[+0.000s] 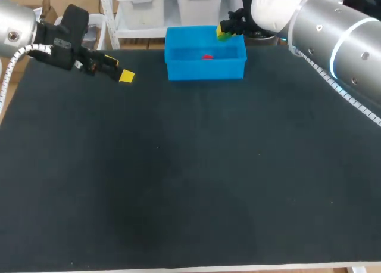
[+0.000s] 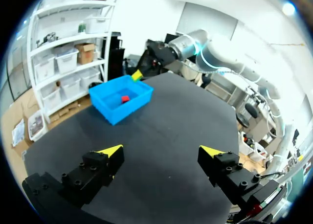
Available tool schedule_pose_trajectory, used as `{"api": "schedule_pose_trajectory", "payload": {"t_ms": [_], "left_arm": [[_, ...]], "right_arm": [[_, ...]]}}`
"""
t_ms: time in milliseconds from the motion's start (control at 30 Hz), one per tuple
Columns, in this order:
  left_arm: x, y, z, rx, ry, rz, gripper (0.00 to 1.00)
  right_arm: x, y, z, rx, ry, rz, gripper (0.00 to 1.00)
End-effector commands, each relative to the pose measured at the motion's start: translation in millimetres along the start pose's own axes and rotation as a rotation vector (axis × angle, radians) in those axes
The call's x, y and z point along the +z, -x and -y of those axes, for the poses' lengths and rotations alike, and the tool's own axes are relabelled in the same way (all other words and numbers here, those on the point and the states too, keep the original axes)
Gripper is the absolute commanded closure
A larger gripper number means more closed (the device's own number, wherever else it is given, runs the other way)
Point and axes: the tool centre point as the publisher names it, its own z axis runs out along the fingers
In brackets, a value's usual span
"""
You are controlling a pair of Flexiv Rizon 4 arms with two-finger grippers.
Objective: Use the left arm to pick the red cube and place it into the blue plastic box first, then use the right arm to grasp the green cube and put it into the same blue plastic box after the first action is fully finished.
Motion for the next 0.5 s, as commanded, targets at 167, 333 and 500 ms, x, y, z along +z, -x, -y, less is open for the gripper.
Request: {"api": "schedule_pose_trajectory", "payload": {"t_ms": [167, 333, 500], "left_arm": [[0, -1.7, -0.4, 0.003, -0.001, 0.007, 0.00], [0, -1.7, -0.4, 0.003, -0.001, 0.007, 0.00], [0, -1.7, -0.4, 0.003, -0.001, 0.007, 0.00]], "right_arm": [[13, 26, 6, 0.030, -0.009, -0.414, 0.00], [9, 23, 5, 0.044, -0.026, -0.402, 0.00], [-3, 20, 4, 0.063, -0.027, -0.387, 0.00]]}}
